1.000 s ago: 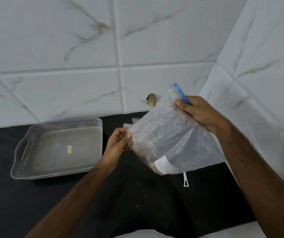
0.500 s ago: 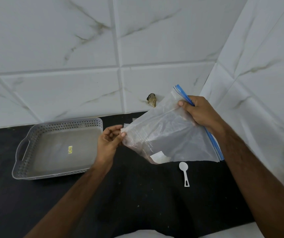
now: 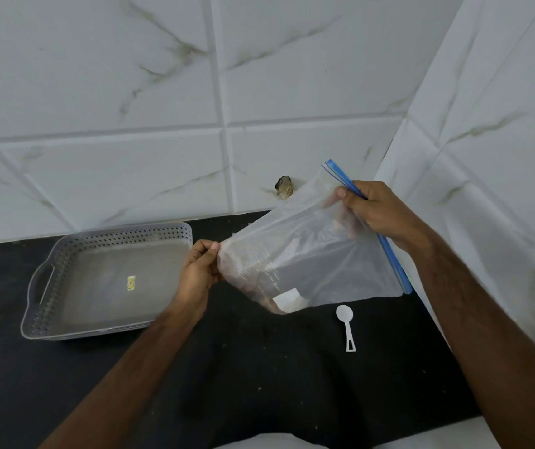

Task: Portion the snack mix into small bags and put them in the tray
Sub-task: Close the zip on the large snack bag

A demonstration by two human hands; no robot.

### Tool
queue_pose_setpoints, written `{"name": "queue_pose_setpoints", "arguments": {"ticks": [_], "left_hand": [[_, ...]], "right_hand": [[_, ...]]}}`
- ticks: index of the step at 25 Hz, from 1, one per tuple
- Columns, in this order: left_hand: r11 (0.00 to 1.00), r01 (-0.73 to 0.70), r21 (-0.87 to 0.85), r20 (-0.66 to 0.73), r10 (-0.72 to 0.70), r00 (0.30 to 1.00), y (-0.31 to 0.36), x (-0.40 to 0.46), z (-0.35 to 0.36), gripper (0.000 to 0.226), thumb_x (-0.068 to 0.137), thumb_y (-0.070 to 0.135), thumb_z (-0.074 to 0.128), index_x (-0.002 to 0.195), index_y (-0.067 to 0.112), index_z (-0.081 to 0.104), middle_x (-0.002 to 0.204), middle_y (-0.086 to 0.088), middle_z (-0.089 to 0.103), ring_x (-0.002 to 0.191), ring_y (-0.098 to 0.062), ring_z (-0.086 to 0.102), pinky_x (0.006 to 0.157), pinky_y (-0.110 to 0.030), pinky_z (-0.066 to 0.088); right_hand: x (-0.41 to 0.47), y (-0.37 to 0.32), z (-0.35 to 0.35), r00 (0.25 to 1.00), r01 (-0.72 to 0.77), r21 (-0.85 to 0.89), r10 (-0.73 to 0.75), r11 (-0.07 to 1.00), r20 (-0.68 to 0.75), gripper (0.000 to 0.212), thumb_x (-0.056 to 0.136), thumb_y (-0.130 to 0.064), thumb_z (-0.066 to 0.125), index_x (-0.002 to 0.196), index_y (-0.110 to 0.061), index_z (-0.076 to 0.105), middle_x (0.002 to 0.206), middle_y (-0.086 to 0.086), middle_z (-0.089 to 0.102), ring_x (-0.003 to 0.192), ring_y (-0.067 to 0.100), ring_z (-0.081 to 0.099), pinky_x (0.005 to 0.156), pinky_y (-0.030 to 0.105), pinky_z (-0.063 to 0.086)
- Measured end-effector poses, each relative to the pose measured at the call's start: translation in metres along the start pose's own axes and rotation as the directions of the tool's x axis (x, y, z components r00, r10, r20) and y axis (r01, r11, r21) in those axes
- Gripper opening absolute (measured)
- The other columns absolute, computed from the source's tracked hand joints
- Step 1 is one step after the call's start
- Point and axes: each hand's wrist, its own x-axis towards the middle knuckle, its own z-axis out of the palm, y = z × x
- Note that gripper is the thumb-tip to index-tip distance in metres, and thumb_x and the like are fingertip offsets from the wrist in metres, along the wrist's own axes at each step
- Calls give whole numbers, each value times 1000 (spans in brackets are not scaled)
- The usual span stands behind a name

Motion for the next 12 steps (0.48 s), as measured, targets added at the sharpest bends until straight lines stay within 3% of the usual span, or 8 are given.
{"name": "queue_pose_setpoints", "arguments": {"ticks": [2, 4, 6, 9, 10, 12], "left_hand": [[998, 50, -43, -22, -51, 998, -1, 4, -2, 19, 105, 20, 49, 89, 12, 56, 86, -7, 66, 81, -22, 63, 76, -38, 52], [992, 70, -109, -20, -72, 997, -3, 5, -2, 16, 104, 25, 50, 102, 10, 54, 97, -13, 63, 94, -29, 60, 87, -45, 50], [987, 32, -160, -110, -50, 993, -7, 5, 7, 19, 104, 29, 51, 104, 11, 53, 102, -14, 59, 101, -29, 56, 93, -49, 47], [995, -45, -90, -285, 18, 958, -6, 3, 22, 28, 104, 40, 52, 95, 14, 57, 103, -14, 61, 99, -28, 59, 96, -49, 49], [995, -3, -97, -263, -23, 964, -7, 5, 22, 42, 101, 51, 53, 100, 10, 60, 107, -18, 65, 101, -31, 63, 99, -50, 51], [973, 182, -140, -53, -191, 980, -14, 2, 19, 67, 96, 66, 46, 118, 5, 63, 114, -20, 72, 107, -34, 70, 96, -49, 55]], "right_hand": [[-4, -4, -5, 996, -9, 34, 6, 999, 95, 34, 101, -43, 50, 101, -24, 78, 77, 16, 69, 70, 14, 68, 75, 27, 56], [-9, -6, -7, 982, -43, 115, 20, 992, 190, 41, 98, -44, 49, 103, -16, 79, 83, 9, 74, 75, 14, 70, 78, 24, 57], [-11, -5, -2, 964, -105, 224, 44, 969, 261, 47, 96, -44, 49, 103, -9, 78, 96, 9, 76, 83, 17, 70, 78, 25, 58], [-6, -4, 14, 987, -121, 323, 79, 938, 141, 40, 96, -46, 53, 94, -16, 80, 97, 15, 73, 79, 20, 67, 72, 30, 55], [-3, -4, 19, 993, -114, 337, 97, 934, 67, 36, 99, -43, 54, 92, -19, 80, 91, 14, 72, 74, 17, 66, 69, 29, 54], [-2, -8, 27, 992, -99, 382, 122, 919, -35, 31, 102, -36, 54, 93, -20, 79, 75, 3, 72, 64, 9, 66, 62, 23, 53]]}}
